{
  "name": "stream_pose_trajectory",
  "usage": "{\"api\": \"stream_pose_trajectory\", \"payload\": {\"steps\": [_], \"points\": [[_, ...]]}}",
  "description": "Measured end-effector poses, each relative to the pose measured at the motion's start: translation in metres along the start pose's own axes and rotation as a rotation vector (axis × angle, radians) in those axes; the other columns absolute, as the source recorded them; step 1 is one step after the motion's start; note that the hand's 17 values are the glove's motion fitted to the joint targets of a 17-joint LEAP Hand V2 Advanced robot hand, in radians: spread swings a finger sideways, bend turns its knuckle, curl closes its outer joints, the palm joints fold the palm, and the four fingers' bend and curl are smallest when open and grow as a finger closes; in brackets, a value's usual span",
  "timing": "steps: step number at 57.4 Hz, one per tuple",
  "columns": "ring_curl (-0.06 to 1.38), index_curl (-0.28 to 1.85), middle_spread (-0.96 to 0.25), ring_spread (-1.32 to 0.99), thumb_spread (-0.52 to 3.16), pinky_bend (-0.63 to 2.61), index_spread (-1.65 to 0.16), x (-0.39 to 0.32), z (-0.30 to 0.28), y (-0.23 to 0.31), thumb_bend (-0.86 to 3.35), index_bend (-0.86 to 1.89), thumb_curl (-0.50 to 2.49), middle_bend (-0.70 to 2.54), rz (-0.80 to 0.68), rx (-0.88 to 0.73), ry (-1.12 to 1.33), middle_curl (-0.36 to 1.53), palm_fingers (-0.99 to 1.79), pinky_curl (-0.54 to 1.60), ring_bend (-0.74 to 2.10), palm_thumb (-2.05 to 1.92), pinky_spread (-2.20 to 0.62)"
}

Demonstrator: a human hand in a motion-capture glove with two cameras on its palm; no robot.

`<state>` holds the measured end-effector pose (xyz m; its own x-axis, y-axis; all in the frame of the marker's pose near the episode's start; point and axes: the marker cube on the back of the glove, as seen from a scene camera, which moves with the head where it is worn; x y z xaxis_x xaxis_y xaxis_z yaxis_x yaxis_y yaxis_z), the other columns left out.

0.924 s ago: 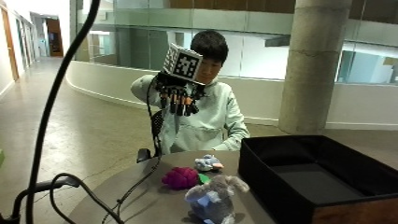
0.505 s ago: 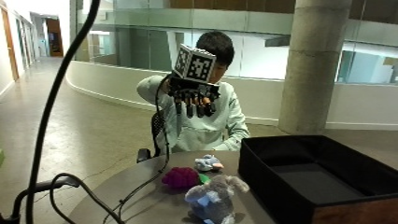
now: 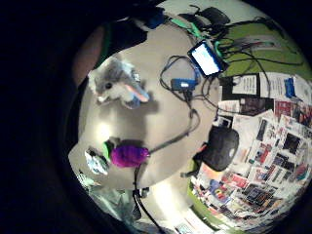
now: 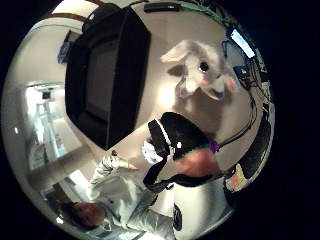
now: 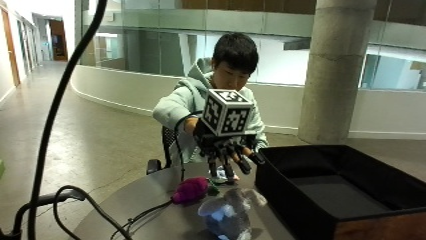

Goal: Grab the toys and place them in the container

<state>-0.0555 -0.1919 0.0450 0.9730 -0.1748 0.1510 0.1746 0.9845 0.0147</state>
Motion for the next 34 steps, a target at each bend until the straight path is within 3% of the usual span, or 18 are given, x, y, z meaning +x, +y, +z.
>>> {"api": "stream_pose_trajectory", "payload": {"steps": [15, 22, 27, 34], "points": [[0.25, 0.11, 0.01, -0.01, 1.36, 1.03, -0.27, 0.0, 0.072, -0.046, 0.04, 0.09, 0.28, 0.11, -0.001, -0.126, -0.051, 0.2, -0.16, 0.38, 0.35, 0.22, 0.03], [0.29, 0.14, 0.01, -0.01, 1.36, 1.13, -0.29, -0.001, 0.088, -0.053, 0.1, 0.15, 0.32, 0.12, -0.016, -0.063, -0.125, 0.19, 0.03, 0.39, 0.53, 0.36, 0.01], [0.32, 0.16, -0.03, -0.1, 1.33, 1.1, -0.28, -0.003, 0.095, -0.054, 0.16, 0.23, 0.36, 0.21, -0.013, -0.013, -0.171, 0.21, 0.54, 0.36, 0.78, 0.51, -0.13], [0.39, 0.18, -0.1, -0.22, 1.31, 1.01, -0.26, -0.002, 0.101, -0.054, 0.24, 0.18, 0.4, 0.33, 0.001, 0.074, -0.118, 0.27, 0.89, 0.34, 0.96, 0.7, -0.28]]}}
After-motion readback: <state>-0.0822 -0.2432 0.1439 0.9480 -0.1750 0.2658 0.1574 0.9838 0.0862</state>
